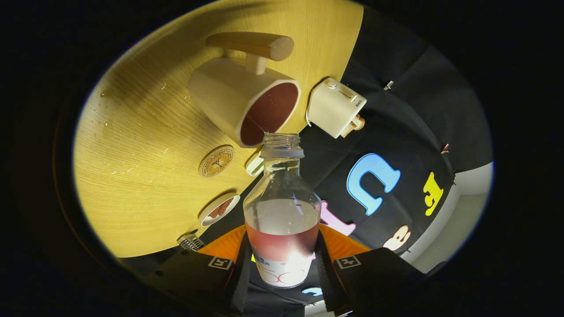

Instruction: Take the bottle from table, then pour the juice into the cup, finally place the bottle on the coaster

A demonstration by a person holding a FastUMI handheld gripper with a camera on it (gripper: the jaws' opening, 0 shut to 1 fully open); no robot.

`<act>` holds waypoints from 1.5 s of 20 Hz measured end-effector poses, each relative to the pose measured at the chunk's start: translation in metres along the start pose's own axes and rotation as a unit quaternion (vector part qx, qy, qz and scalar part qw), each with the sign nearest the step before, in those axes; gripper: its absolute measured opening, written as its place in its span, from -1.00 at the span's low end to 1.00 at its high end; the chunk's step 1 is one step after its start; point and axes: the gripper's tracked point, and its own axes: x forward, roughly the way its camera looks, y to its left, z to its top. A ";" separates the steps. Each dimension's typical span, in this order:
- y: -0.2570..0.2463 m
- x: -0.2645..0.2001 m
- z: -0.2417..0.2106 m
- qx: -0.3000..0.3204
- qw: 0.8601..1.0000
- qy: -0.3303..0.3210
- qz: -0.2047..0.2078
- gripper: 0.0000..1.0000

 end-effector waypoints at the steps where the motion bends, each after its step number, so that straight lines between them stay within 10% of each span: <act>1: -0.002 0.002 0.001 0.001 1.000 0.000 0.000 0.38; 11: 0.009 0.009 0.006 0.124 0.992 -0.001 0.019 0.39; 16: 0.031 0.009 0.011 0.276 0.960 0.002 0.046 0.39; 22: 0.039 0.006 0.020 0.450 0.892 -0.024 0.047 0.40; 30: 0.034 -0.001 0.038 0.664 0.740 -0.099 0.049 0.40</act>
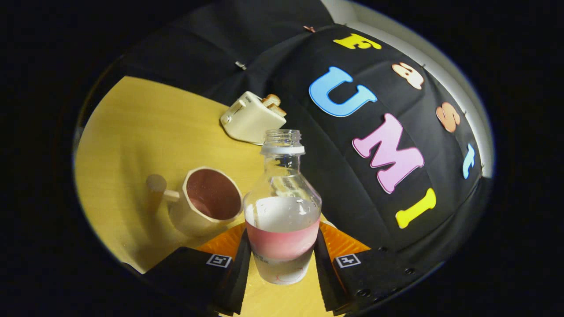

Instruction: Take the bottle from table, then pour the juice into the cup, finally place the bottle on the coaster

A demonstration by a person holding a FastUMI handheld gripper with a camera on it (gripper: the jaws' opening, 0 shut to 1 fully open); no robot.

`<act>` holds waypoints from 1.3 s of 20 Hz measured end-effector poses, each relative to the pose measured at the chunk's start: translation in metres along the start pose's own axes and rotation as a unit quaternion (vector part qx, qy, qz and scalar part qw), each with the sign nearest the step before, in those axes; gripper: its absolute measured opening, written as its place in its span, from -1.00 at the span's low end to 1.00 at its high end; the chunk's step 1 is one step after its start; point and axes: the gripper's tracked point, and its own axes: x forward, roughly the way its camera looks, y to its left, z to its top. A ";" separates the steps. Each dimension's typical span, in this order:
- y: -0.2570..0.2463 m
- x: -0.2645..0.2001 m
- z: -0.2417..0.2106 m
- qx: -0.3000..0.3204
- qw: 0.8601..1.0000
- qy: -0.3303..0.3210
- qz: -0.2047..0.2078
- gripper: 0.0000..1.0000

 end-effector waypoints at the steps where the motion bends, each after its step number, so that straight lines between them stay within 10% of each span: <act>1: 0.002 -0.003 0.001 0.023 1.000 -0.008 0.004 0.40; 10: 0.002 -0.017 0.023 0.227 0.970 -0.074 0.047 0.43; 26: -0.097 0.070 -0.001 0.351 0.929 -0.112 -0.015 0.47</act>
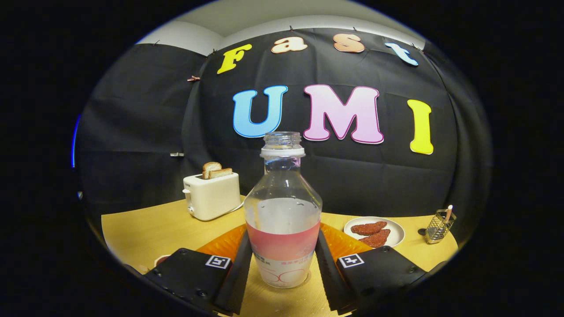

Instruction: Take the bottle from table, then pour the juice into the cup, finally place the bottle on the coaster

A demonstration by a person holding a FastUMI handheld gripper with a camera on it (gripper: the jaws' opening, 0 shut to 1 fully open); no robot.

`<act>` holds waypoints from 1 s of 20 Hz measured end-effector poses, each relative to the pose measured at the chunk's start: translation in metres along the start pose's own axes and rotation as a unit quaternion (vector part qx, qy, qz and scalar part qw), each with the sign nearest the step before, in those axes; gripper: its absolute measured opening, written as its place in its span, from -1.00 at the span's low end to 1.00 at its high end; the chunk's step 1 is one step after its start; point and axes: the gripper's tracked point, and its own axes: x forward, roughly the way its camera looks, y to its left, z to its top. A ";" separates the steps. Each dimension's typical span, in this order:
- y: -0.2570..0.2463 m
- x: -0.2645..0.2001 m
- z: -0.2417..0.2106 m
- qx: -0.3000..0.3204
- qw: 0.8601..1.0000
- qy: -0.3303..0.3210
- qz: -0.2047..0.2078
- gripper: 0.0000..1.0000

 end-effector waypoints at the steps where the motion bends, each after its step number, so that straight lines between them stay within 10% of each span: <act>1: -0.004 0.006 -0.008 0.001 1.000 0.005 -0.002 0.46; 20: -0.018 0.059 -0.081 0.053 0.998 0.043 -0.018 0.52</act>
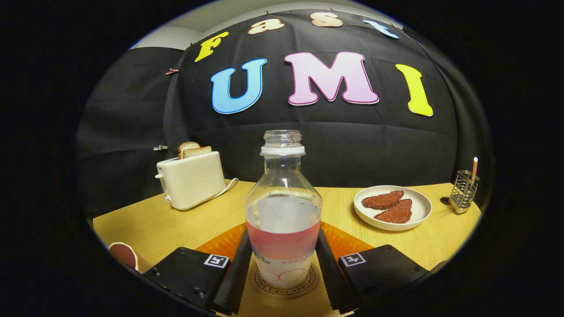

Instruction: Take the bottle from table, then pour the juice into the cup, finally place the bottle on the coaster

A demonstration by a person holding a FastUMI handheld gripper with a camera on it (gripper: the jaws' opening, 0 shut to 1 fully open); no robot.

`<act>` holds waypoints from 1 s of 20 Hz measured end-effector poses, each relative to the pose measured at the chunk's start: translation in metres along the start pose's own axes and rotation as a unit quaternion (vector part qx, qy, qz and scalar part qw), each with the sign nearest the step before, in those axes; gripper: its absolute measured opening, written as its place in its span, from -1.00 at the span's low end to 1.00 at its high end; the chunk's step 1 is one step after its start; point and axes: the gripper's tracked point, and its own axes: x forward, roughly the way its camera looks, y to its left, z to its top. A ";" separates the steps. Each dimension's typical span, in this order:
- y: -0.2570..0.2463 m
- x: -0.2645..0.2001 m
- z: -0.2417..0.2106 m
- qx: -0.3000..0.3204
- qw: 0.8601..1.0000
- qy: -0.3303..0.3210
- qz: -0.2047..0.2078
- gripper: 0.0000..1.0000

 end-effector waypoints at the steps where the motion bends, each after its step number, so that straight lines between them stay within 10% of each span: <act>1: 0.000 -0.002 0.001 0.002 1.000 -0.002 -0.001 0.53; 5: 0.004 -0.005 -0.007 0.016 1.000 0.015 0.005 0.57; 8: 0.003 -0.010 -0.008 0.021 1.000 0.019 -0.001 0.97; 20: 0.013 -0.091 0.063 0.001 1.000 -0.004 -0.010 0.96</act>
